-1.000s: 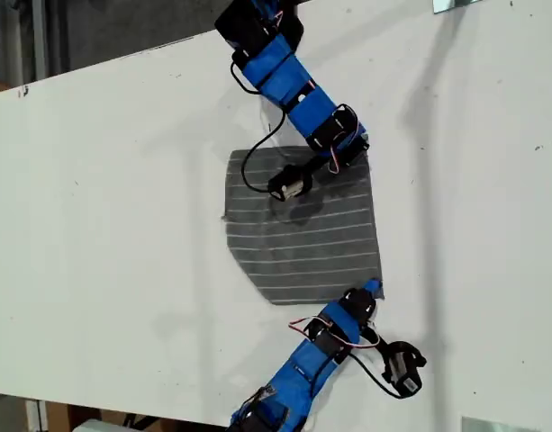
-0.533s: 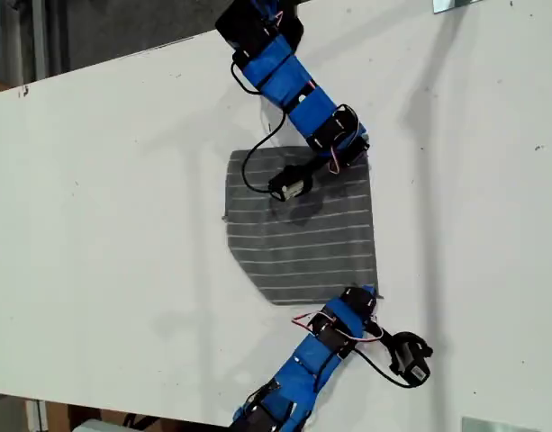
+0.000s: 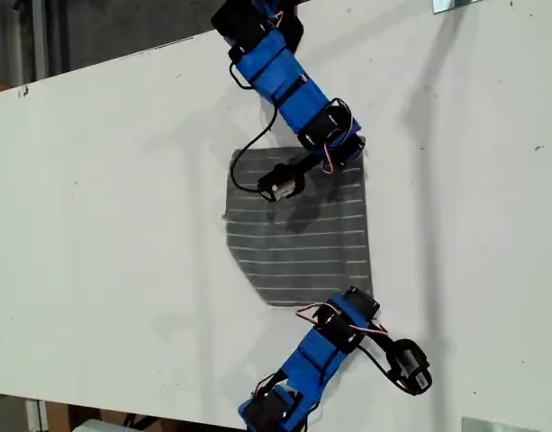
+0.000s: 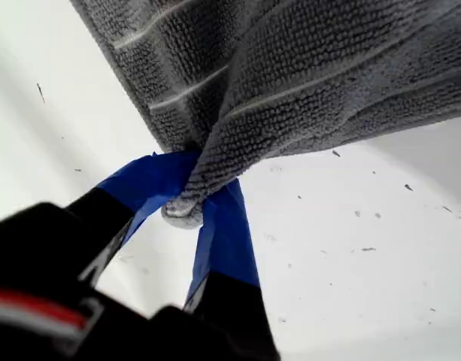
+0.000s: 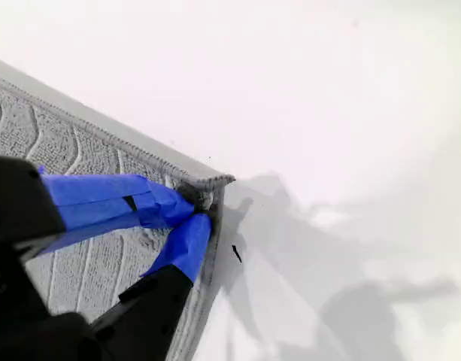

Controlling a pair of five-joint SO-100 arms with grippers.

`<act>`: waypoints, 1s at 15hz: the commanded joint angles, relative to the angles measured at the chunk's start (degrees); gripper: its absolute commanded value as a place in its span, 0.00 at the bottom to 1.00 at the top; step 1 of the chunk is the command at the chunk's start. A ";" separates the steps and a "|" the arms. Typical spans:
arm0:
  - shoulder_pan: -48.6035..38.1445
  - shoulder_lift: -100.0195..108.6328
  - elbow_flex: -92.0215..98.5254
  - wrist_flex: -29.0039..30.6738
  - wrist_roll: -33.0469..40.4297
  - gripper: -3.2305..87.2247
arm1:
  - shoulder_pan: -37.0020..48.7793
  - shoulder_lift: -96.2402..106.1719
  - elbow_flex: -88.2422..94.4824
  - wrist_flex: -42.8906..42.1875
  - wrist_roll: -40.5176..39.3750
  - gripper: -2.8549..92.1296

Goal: Grasp corners of a square towel and fold twice.

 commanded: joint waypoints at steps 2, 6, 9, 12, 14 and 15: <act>-3.60 7.65 -2.90 -2.46 8.53 0.04 | 2.46 8.61 -3.52 1.41 -4.22 0.03; -10.63 16.00 -0.97 1.14 17.05 0.04 | 7.47 13.45 -3.52 3.08 -9.40 0.03; -15.03 24.26 1.67 3.78 20.74 0.04 | 12.13 19.25 -1.76 6.33 -11.78 0.03; -18.81 34.28 10.28 2.46 22.68 0.04 | 17.31 27.51 3.87 5.80 -13.97 0.03; -22.50 42.63 20.65 -0.70 23.12 0.04 | 21.53 32.43 7.21 4.66 -15.29 0.03; -24.52 46.93 25.75 -2.02 23.12 0.04 | 23.82 34.37 8.35 4.66 -15.73 0.03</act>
